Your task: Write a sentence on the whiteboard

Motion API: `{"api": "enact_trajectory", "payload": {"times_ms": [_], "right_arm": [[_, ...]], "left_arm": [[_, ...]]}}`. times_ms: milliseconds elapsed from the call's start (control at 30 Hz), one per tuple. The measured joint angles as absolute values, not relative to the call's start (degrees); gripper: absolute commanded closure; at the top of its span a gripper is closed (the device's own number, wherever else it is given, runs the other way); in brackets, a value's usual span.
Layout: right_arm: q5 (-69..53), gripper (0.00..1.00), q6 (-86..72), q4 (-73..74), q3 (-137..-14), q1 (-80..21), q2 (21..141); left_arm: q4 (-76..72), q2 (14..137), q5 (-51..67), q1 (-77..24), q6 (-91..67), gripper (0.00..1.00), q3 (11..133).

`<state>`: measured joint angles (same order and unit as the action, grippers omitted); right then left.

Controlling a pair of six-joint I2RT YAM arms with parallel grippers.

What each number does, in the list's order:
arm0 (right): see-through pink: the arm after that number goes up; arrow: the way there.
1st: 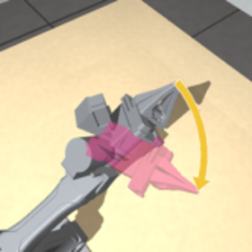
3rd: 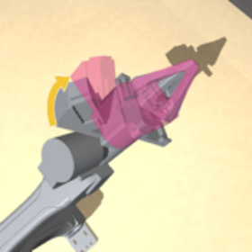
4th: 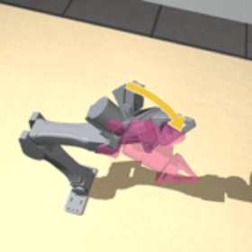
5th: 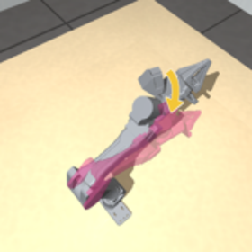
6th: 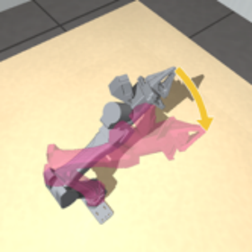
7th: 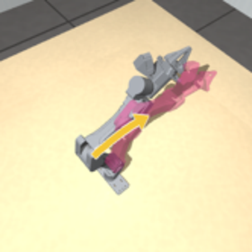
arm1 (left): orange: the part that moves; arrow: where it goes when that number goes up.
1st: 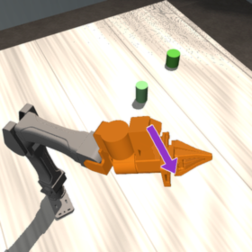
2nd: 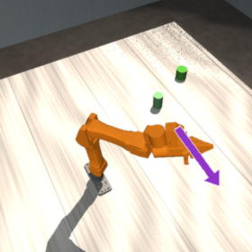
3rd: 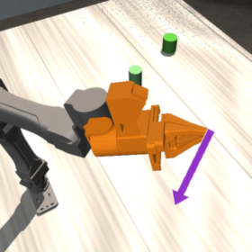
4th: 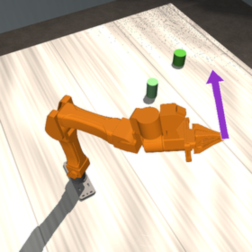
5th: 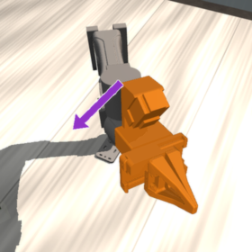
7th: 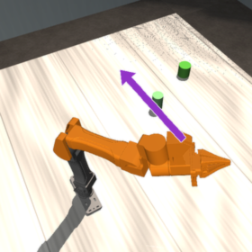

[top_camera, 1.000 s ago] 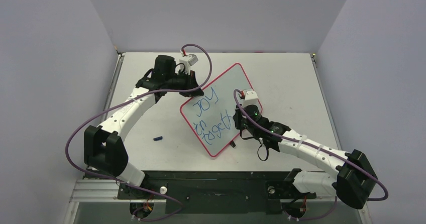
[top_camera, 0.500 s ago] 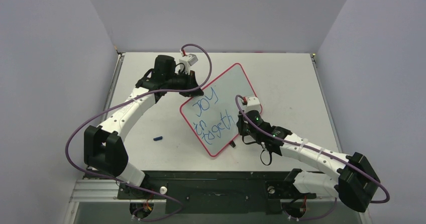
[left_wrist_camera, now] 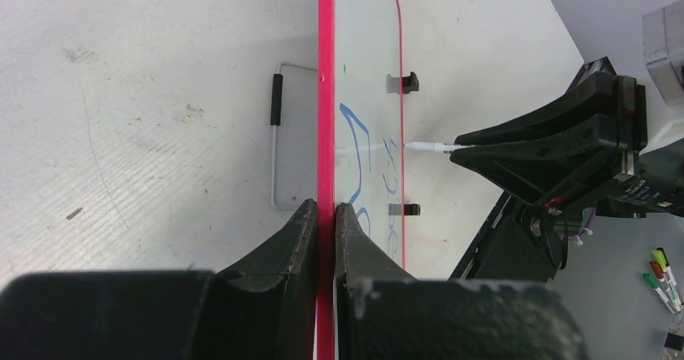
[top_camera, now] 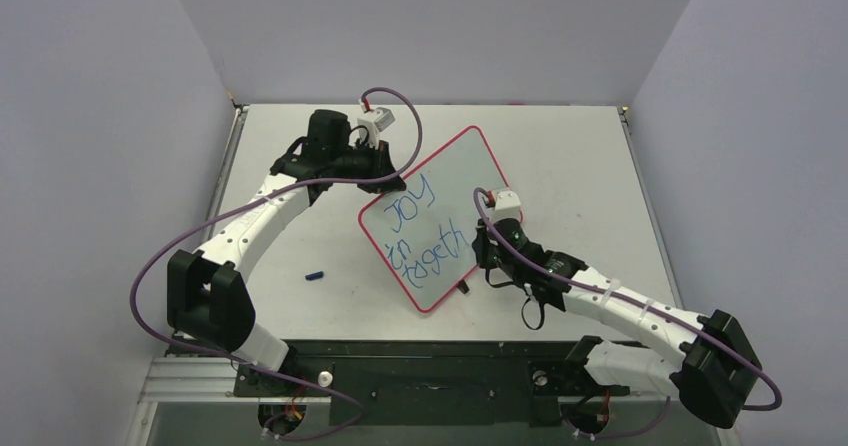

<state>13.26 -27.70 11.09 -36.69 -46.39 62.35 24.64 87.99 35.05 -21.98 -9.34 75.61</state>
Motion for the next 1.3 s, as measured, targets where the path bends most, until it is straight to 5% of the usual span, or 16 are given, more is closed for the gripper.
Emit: {"api": "enact_trajectory", "payload": {"times_ms": [1300], "right_arm": [[13.5,1.00,-25.9,10.0,-41.1,-42.4,67.8]], "left_arm": [[24.6,88.0,34.9,-22.0,-9.3,1.00,75.6]]}}
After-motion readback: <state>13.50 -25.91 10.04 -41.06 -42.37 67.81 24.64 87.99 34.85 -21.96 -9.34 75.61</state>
